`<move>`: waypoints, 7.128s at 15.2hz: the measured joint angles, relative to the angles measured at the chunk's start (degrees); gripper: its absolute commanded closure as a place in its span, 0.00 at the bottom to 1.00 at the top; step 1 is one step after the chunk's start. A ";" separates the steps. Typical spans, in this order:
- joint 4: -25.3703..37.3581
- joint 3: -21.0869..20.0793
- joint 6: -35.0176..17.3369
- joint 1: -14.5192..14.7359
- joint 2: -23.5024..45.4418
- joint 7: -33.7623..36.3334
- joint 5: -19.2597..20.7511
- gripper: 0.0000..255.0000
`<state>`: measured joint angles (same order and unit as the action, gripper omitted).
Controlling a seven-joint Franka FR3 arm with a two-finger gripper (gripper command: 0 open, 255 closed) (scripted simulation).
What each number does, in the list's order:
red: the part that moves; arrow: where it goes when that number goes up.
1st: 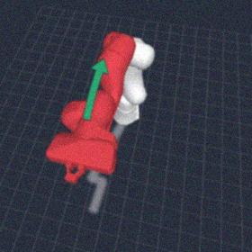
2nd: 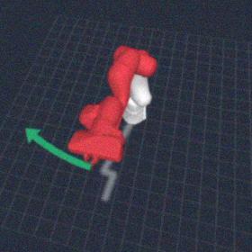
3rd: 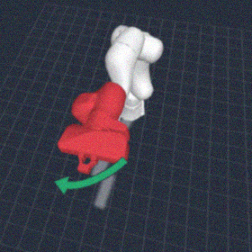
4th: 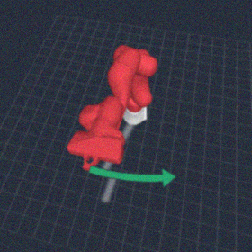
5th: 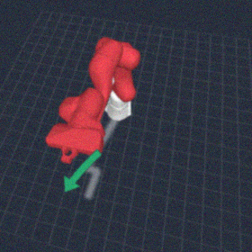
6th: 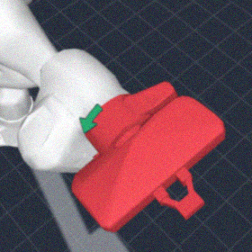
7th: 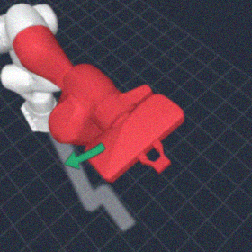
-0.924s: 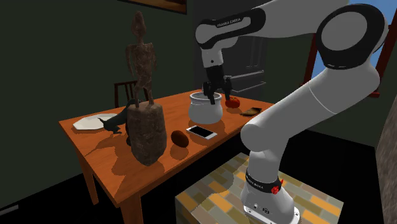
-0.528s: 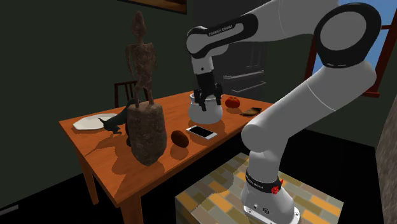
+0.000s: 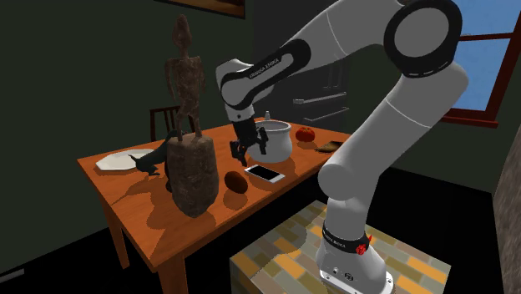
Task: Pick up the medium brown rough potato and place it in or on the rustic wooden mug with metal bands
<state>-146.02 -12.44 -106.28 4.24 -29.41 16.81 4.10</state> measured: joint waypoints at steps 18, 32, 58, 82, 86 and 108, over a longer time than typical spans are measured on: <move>-0.44 -8.70 -19.19 -1.16 17.50 13.61 10.79 0.00; -0.64 -8.67 -19.19 -1.14 17.45 13.54 10.83 1.00; 9.82 -6.51 0.52 0.34 7.00 5.25 5.87 1.00; 38.57 -10.00 15.37 -0.40 22.29 7.38 9.24 1.00; 50.58 -11.57 18.38 0.56 32.91 10.00 12.82 1.00; 56.28 -12.19 13.24 2.85 45.48 15.16 17.77 1.00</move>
<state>-89.74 -24.62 -93.04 7.09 16.07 31.97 21.86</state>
